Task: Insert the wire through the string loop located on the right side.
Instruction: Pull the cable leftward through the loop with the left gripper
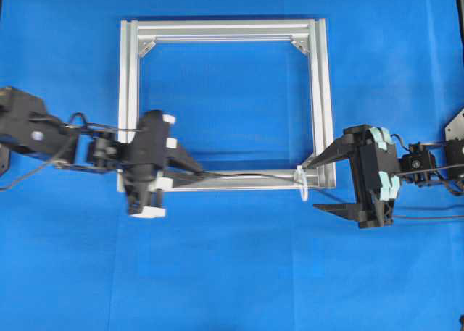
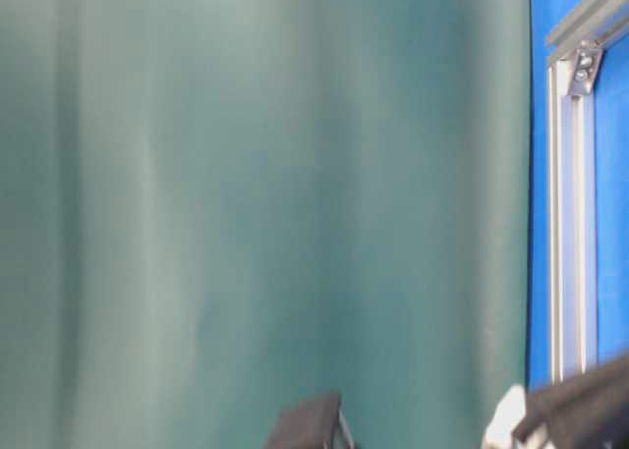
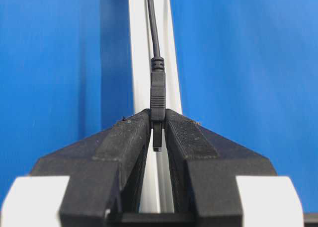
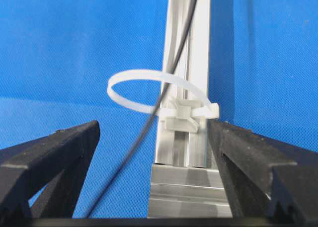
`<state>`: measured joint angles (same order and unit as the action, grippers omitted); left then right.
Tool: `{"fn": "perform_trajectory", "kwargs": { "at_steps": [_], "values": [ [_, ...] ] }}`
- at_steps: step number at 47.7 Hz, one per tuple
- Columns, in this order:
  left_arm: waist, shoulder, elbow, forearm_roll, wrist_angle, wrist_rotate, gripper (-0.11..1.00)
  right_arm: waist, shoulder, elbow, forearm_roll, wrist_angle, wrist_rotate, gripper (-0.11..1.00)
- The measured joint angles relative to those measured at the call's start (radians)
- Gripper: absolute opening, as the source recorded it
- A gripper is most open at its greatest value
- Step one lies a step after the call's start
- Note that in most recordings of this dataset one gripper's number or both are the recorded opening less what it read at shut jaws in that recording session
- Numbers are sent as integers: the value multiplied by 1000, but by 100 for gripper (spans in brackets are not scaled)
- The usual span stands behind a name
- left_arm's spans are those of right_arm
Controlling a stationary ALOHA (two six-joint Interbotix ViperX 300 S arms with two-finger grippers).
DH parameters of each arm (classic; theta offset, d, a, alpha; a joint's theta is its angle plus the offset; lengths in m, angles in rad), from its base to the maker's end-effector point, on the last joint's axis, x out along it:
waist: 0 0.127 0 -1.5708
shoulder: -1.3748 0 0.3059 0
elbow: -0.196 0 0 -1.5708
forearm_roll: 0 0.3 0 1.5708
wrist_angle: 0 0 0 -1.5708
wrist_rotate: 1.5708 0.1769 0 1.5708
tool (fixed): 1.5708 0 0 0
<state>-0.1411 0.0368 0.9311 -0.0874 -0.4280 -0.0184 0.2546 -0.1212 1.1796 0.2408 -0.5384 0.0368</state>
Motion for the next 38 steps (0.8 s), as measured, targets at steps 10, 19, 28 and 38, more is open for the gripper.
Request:
{"fn": "perform_trajectory", "kwargs": {
  "at_steps": [10,19,28,38],
  "values": [
    [-6,-140,170,0,-2,2,8,0,0,-2,0,2,0,94],
    [-17,-310,307,0,5,2,8,0,0,-2,0,12,0,94],
    [-43,-500,423,0,67,2,8,0,0,-2,0,18,0,94],
    [-67,-649,474,0,167,2,8,0,0,-3,0,18,0,94]
  ]
}}
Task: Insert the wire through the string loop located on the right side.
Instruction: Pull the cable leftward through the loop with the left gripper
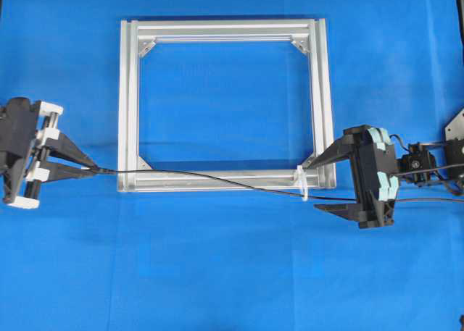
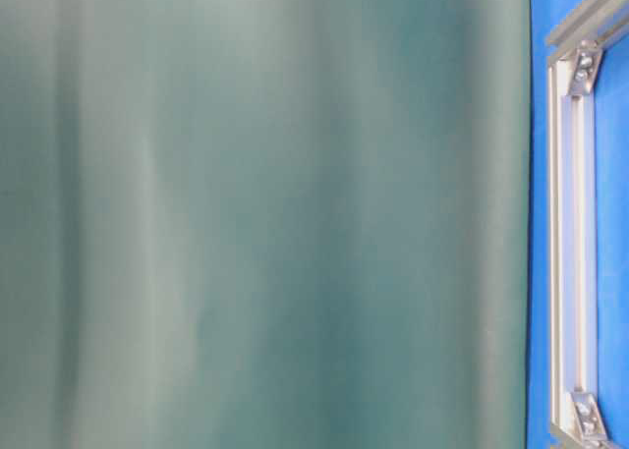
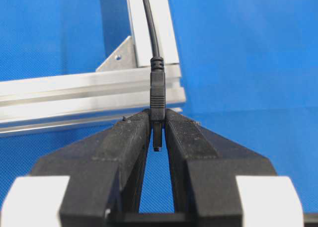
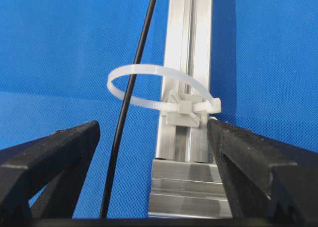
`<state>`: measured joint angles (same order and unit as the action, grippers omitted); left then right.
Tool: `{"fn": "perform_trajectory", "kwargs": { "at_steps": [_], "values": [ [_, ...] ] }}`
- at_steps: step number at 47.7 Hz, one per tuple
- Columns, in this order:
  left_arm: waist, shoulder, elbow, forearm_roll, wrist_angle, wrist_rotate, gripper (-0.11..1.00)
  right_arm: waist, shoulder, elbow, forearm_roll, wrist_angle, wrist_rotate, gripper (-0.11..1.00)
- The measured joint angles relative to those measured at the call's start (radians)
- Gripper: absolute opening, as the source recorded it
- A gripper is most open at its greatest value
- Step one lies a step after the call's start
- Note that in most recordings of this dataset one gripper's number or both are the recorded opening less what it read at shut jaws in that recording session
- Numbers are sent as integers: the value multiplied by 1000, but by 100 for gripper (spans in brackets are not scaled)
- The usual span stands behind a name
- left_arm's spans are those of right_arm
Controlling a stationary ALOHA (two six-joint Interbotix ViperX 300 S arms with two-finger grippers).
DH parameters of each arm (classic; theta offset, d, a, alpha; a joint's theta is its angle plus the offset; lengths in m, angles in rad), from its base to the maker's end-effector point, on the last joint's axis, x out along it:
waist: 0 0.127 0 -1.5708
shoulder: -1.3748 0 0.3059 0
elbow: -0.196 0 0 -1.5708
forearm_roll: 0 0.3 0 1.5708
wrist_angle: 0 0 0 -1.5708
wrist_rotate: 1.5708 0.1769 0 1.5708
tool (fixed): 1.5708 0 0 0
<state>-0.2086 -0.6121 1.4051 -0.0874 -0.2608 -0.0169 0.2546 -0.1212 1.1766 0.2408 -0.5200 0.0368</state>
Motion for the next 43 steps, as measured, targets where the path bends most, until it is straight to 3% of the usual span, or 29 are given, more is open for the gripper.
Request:
{"fn": "perform_trajectory", "kwargs": {
  "at_steps": [24,26,37,39,43],
  "values": [
    [-3,-5,0,0,20,0,10,0,0,0,0,8,0,94],
    [-3,-3,0,0,21,0,17,0,0,0,0,8,0,94],
    [-3,-3,0,0,38,2,82,0,0,-2,-2,8,0,94],
    [-3,-3,0,0,43,2,84,0,0,-2,-2,9,0,95],
    [-3,-5,-2,0,44,3,78,0,0,-3,0,14,2,94]
  ]
}}
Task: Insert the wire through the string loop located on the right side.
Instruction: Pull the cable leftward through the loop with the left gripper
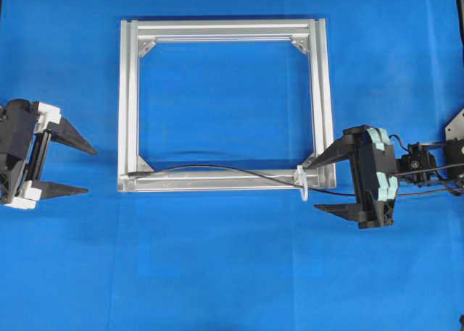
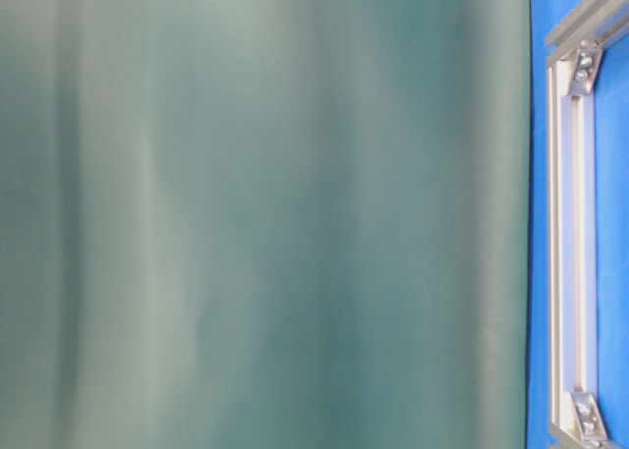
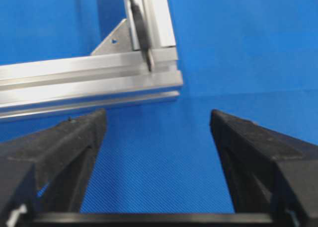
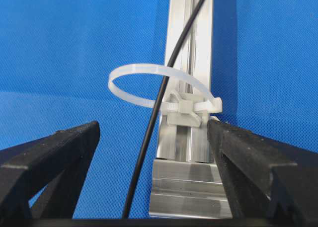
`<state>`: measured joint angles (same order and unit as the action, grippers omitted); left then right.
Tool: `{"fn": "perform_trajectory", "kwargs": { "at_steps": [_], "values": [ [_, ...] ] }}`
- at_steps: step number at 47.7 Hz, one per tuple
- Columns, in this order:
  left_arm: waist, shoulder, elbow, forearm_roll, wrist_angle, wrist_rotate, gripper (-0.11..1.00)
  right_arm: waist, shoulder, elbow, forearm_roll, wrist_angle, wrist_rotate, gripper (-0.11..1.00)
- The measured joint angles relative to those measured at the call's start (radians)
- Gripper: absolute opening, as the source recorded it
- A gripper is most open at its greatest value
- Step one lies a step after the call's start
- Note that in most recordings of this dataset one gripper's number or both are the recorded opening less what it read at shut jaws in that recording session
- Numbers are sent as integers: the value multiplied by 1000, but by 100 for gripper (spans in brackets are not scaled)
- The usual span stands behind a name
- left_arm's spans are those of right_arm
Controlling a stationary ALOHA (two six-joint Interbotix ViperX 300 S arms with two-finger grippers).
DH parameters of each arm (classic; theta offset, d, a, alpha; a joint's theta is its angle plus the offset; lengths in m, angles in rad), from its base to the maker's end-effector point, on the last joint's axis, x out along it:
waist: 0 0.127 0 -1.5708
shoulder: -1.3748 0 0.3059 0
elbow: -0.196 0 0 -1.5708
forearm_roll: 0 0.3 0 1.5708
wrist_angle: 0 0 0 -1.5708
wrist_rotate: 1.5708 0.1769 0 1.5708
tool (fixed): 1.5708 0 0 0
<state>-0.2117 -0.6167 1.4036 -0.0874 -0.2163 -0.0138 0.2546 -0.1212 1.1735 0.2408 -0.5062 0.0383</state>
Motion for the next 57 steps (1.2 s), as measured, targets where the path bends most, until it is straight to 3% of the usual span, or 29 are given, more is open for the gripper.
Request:
{"fn": "perform_trajectory", "kwargs": {
  "at_steps": [12,37,57],
  "values": [
    [0,-15,-2,0,29,-2,78,0,-21,-11,-2,35,-2,94],
    [0,-199,-78,0,187,6,78,-28,-299,-48,-2,273,-51,94],
    [0,-206,-78,0,199,6,78,-34,-313,-55,-2,299,-66,94]
  ]
}}
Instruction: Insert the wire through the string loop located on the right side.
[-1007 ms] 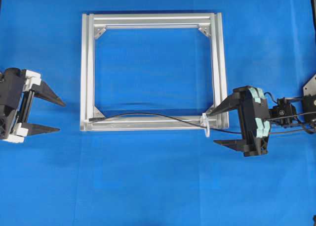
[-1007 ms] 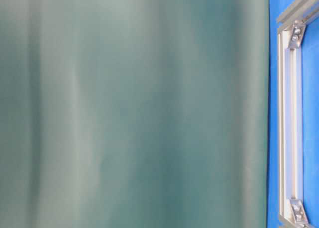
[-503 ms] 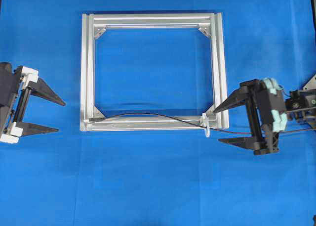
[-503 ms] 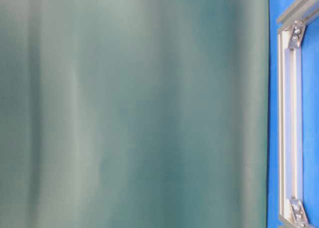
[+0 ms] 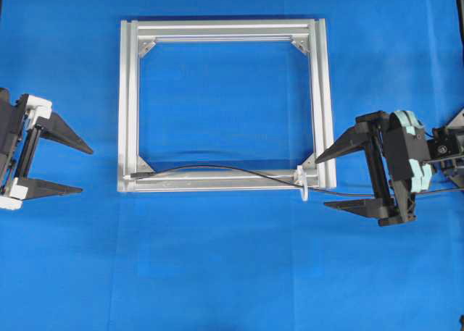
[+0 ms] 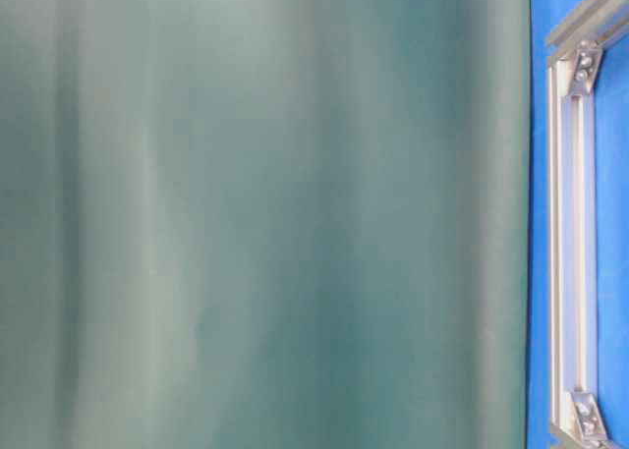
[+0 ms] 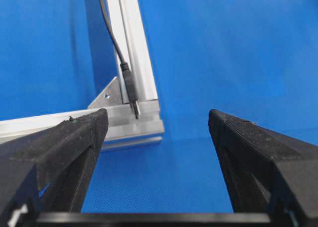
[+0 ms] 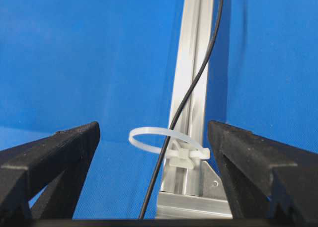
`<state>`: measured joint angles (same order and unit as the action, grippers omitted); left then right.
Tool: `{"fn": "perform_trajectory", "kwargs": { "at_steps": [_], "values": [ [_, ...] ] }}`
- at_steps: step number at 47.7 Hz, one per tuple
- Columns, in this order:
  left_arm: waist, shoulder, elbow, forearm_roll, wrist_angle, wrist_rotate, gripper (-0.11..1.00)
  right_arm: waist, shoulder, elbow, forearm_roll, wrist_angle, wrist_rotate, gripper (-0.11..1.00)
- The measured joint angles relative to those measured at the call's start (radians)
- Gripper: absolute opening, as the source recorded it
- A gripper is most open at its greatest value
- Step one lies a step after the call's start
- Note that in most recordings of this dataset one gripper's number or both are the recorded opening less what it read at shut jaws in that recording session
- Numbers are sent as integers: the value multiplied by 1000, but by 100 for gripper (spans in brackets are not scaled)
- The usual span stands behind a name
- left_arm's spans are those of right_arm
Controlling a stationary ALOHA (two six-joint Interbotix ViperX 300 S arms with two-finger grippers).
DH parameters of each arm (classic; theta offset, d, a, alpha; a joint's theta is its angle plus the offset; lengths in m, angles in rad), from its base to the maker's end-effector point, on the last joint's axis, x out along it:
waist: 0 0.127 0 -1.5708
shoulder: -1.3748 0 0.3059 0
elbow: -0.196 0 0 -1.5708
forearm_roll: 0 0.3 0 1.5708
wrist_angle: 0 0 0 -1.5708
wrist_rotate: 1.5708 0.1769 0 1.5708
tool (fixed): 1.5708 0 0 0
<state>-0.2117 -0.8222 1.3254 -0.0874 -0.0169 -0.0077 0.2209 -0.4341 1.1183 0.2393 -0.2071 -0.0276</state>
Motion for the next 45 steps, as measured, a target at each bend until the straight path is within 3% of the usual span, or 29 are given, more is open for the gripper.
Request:
{"fn": "perform_trajectory", "kwargs": {
  "at_steps": [45],
  "values": [
    [5,5,-2,0,-2,0,78,-15,0,0,0,5,-3,94]
  ]
}}
